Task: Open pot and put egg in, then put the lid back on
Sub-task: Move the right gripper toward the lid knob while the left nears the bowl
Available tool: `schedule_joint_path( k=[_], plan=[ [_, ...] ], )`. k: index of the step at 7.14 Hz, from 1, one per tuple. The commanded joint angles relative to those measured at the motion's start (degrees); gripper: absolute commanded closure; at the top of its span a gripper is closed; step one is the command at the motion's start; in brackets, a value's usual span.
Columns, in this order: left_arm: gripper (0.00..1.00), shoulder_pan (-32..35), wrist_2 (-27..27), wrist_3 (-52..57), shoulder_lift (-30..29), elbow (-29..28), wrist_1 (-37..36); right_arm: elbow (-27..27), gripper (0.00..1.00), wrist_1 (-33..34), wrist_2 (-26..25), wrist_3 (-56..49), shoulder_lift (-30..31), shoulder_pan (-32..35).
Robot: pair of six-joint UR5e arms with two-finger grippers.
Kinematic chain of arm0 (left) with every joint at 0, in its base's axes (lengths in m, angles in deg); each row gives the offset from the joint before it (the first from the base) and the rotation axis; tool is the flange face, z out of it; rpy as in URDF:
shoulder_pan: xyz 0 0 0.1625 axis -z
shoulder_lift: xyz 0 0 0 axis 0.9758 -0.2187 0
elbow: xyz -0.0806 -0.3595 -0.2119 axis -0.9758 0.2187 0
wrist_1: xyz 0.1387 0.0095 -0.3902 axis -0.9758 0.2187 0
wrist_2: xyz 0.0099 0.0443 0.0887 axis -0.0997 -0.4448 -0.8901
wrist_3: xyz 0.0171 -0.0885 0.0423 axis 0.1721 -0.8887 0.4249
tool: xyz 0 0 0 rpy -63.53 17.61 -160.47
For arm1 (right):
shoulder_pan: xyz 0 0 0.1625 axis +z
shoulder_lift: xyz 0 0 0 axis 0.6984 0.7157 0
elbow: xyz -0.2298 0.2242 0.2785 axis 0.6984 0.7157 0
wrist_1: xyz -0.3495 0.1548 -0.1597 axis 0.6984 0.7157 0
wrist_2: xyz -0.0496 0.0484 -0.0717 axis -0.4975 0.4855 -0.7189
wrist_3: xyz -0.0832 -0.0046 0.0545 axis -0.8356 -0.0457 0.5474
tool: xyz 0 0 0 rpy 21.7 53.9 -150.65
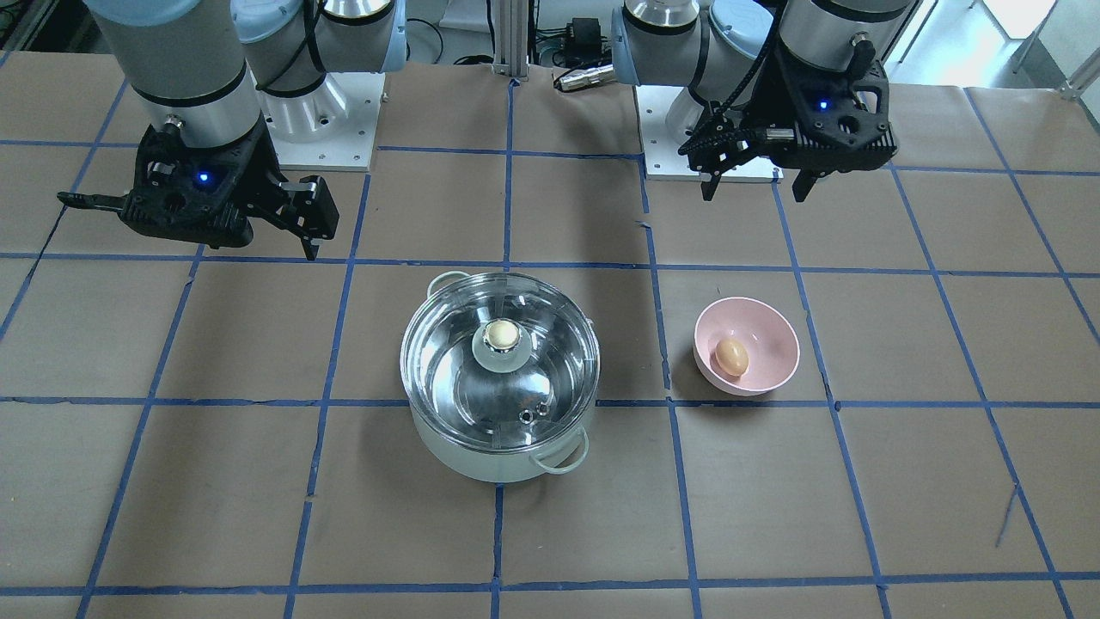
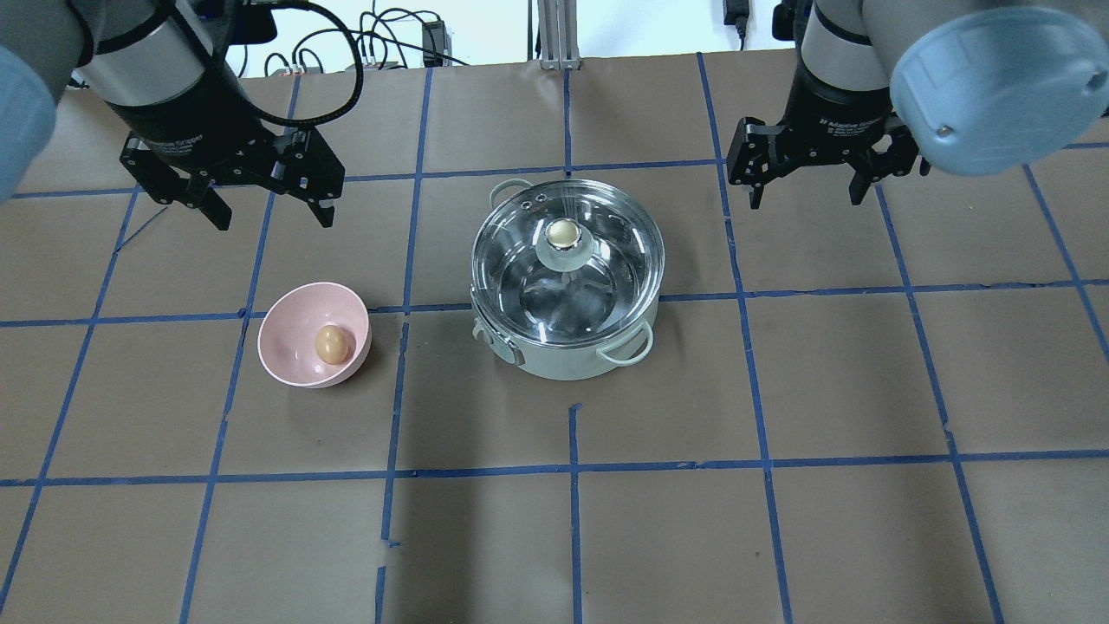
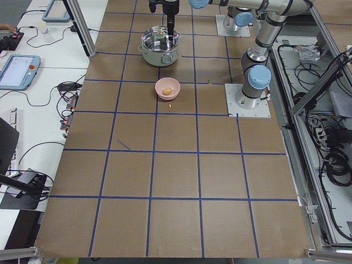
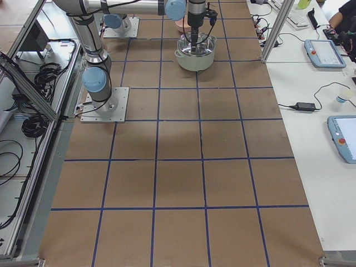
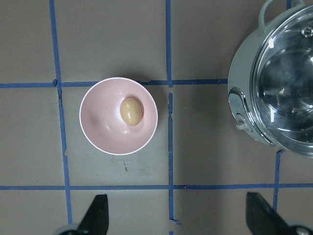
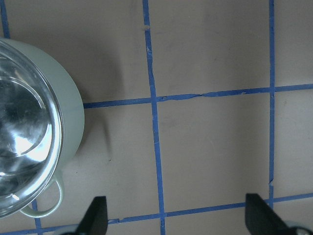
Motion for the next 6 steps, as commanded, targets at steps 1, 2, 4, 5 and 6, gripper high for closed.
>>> schedule_joint_path(
  k=[1,2,4,5,6],
  plan=[
    [0.00,0.00,0.00,0.00,0.06,0.21,0.00,-0.35,0.00,-0.04,0.00,0.00,0.05,0.01],
    [0.00,0.00,-0.18,0.00,0.14,0.39,0.17,-0.35,0.00,-0.04,0.00,0.00,0.05,0.01],
    [0.00,-0.43,-0.27,0.00,0.15,1.44,0.88,-0.09,0.00,0.67,0.26,0.70,-0.21,0.79],
    [0.00,-0.61,-0.27,-0.09,-0.55,2.75,-0.08,0.00,0.00,3.02,0.87,0.96,-0.74,1.23],
    [0.00,-1.92,-0.27,-0.35,-0.91,4.15,-0.87,0.09,0.00,4.78,0.97,1.05,-1.79,1.85]
  ],
)
